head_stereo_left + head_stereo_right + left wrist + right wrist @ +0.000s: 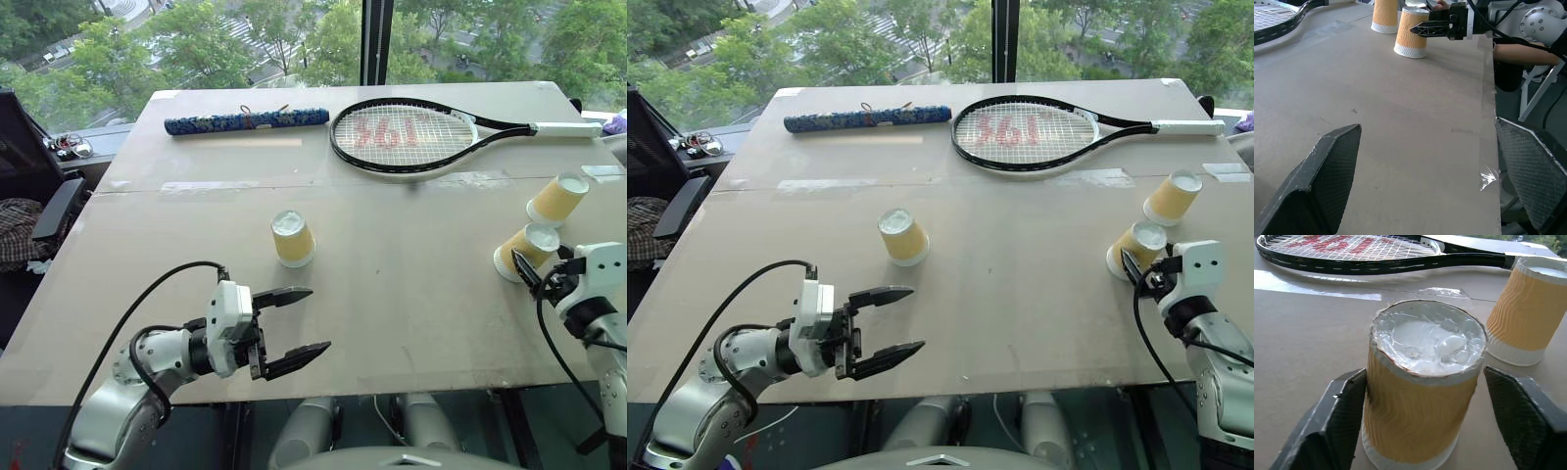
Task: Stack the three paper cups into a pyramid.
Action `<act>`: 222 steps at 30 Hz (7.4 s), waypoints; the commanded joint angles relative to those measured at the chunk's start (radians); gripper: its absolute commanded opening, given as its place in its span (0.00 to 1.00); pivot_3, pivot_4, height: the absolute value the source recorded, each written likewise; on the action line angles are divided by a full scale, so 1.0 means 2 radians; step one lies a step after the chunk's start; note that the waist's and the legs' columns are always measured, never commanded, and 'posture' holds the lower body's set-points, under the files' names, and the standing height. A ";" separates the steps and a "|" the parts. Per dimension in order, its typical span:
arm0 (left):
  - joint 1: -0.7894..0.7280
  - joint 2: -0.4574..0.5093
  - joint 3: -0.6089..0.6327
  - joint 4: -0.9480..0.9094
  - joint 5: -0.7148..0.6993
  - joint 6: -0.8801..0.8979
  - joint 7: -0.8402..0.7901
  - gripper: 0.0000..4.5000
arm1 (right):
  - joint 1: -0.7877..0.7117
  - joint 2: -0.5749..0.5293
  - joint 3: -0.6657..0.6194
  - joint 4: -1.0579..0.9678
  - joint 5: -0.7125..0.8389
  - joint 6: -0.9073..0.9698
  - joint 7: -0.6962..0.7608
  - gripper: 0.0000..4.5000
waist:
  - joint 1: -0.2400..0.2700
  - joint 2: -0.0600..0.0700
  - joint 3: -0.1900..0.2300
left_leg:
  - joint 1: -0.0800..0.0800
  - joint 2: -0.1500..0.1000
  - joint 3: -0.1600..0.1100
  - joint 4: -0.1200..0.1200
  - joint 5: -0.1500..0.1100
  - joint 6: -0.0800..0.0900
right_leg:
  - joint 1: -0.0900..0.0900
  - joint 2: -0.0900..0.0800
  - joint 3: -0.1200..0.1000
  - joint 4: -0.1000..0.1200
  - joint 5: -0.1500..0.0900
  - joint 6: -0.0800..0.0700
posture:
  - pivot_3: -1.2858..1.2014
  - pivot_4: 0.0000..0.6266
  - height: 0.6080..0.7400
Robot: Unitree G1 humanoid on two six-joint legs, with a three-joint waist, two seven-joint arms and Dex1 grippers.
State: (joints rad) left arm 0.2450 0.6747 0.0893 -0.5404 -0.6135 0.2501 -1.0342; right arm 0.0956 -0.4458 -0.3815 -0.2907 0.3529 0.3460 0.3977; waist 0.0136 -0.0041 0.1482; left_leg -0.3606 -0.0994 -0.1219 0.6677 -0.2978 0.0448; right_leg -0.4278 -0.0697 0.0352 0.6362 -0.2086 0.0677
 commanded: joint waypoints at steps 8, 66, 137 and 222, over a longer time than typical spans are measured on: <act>0.040 -0.009 0.031 -0.011 -0.003 -0.020 0.013 1.00 | -0.022 -0.058 0.054 -0.030 0.039 -0.017 0.135 0.35 | -0.003 0.000 0.000 | 0.000 0.000 0.000 0.000 0.000 0.000 | 0.000 0.000 0.000 -0.001 0.000 0.000 | 0.52 0.24 1.00; 0.022 -0.010 0.047 -0.082 -0.045 0.020 0.073 1.00 | -0.341 -0.078 0.014 0.360 -0.098 -0.041 -0.085 0.99 | -0.013 0.002 0.001 | -0.001 0.000 0.002 -0.004 -0.001 0.001 | -0.002 0.000 0.001 -0.004 0.000 0.000 | 0.52 0.24 1.00; 0.101 -0.035 0.138 -0.100 -0.123 0.013 0.074 1.00 | -0.224 -0.029 0.235 0.041 -0.050 0.036 0.146 0.45 | -0.002 0.002 0.001 | -0.001 0.001 0.001 -0.004 -0.001 0.001 | -0.002 0.001 0.001 -0.005 0.000 0.000 | 0.52 0.24 1.00; -0.549 -0.169 -0.139 0.379 0.113 0.116 -0.007 0.38 | 0.138 -0.087 -0.103 -0.160 0.236 -0.071 0.246 1.00 | 0.000 0.000 0.001 | -0.001 -0.001 -0.003 0.001 -0.001 0.001 | 0.000 0.000 -0.003 -0.001 0.000 0.000 | 0.52 0.24 1.00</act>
State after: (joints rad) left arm -0.8415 0.3434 -0.2029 0.2299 -0.3924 0.5070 -1.0473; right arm 0.3978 -0.6072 -0.5611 -0.5899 0.7919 0.1936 0.9120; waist 0.0139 -0.0041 0.1496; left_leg -0.3634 -0.1009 -0.1278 0.6706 -0.2995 0.0460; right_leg -0.4272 -0.0702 0.0291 0.6342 -0.2078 0.0678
